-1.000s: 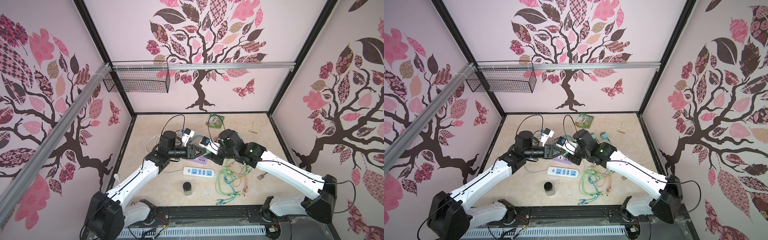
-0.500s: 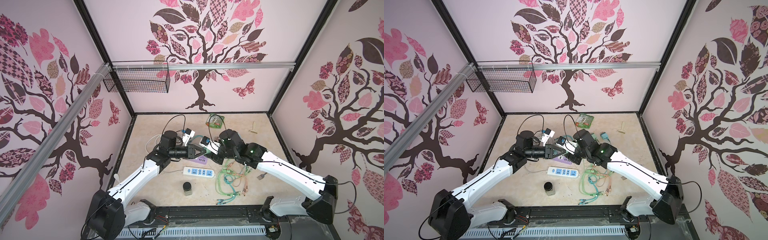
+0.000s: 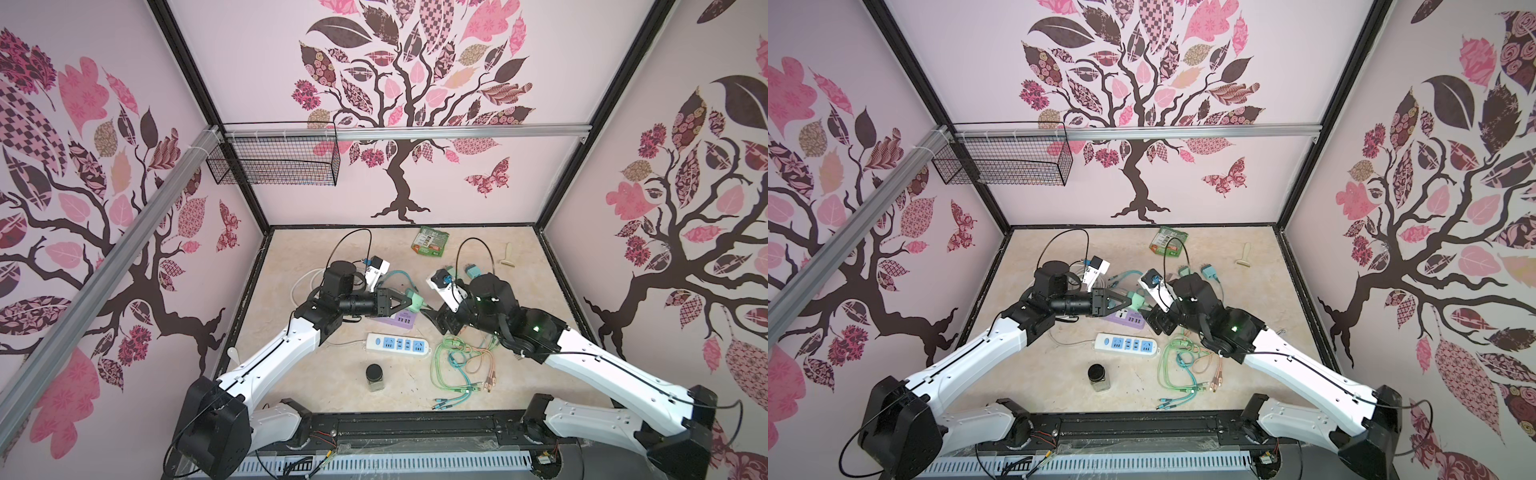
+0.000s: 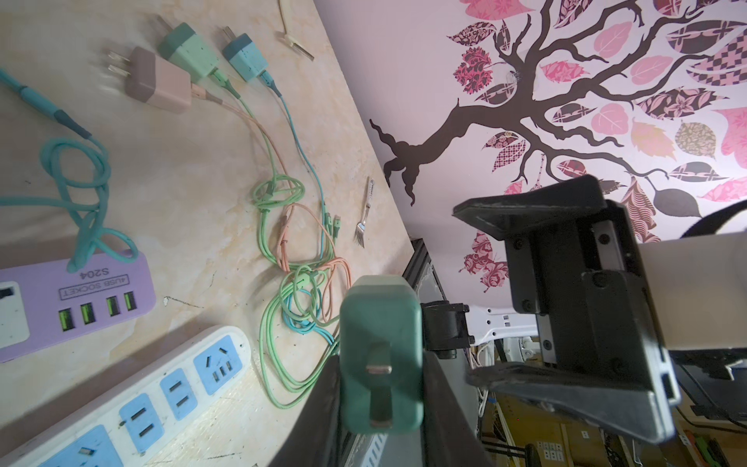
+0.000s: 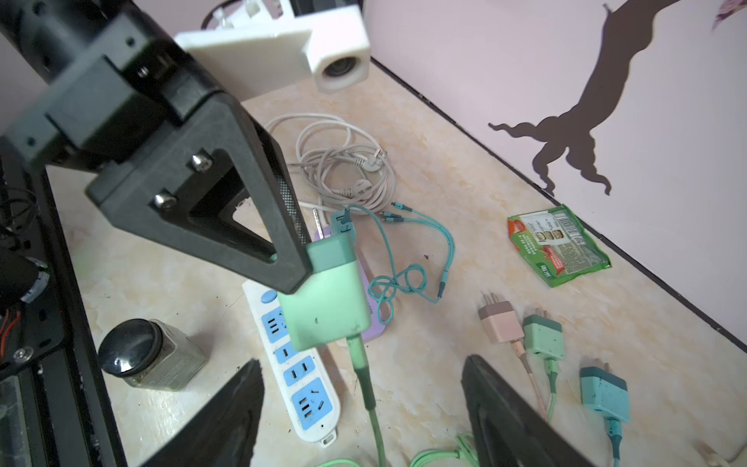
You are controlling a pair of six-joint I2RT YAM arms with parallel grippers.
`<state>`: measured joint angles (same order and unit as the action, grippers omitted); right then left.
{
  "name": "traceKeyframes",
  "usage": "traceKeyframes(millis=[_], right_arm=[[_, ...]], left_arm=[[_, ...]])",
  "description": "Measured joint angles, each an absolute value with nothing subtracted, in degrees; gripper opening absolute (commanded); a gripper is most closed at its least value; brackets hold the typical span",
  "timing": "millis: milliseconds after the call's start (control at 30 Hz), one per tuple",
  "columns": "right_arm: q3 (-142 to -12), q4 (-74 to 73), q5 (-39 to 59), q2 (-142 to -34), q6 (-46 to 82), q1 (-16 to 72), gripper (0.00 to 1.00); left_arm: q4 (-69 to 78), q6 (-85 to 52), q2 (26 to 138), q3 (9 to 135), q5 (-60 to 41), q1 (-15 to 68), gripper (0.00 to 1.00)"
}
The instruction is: Insert the plug
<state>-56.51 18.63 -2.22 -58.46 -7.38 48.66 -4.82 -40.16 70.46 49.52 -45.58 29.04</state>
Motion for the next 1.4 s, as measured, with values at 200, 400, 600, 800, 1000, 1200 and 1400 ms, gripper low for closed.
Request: traceKeyframes(millis=[200,400,600,800,1000,1200,1400], right_arm=[[-50.5,12.3,1.4,-47.8,4.4,48.2,0.77],[-40.6,-1.0,10.0,-43.5,17.1,47.8,0.72],[-34.2,-12.2,16.5,-44.8,25.8,46.8,0.68],[-30.2,-25.0,21.2,-45.1,34.0,41.8,0.66],[-28.9,-34.4,23.8,-48.0,39.6,38.9,0.65],[-28.9,-41.6,25.1,-51.4,43.1,38.9,0.65],[-28.9,-48.0,25.4,-53.8,45.4,38.9,0.63]], left_arm=[[-2.6,-40.6,70.5,49.5,-43.1,29.1,0.00],[6.7,-44.1,70.6,49.4,-42.4,29.1,0.00],[17.9,-48.2,70.5,47.8,-43.1,29.2,0.00],[26.9,-52.3,69.7,44.8,-44.2,29.2,0.00],[35.0,-56.2,69.7,43.1,-45.4,29.3,0.00],[42.0,-58.8,69.7,42.1,-45.7,31.3,0.00],[47.5,-59.4,70.2,42.0,-45.3,34.5,0.00]])
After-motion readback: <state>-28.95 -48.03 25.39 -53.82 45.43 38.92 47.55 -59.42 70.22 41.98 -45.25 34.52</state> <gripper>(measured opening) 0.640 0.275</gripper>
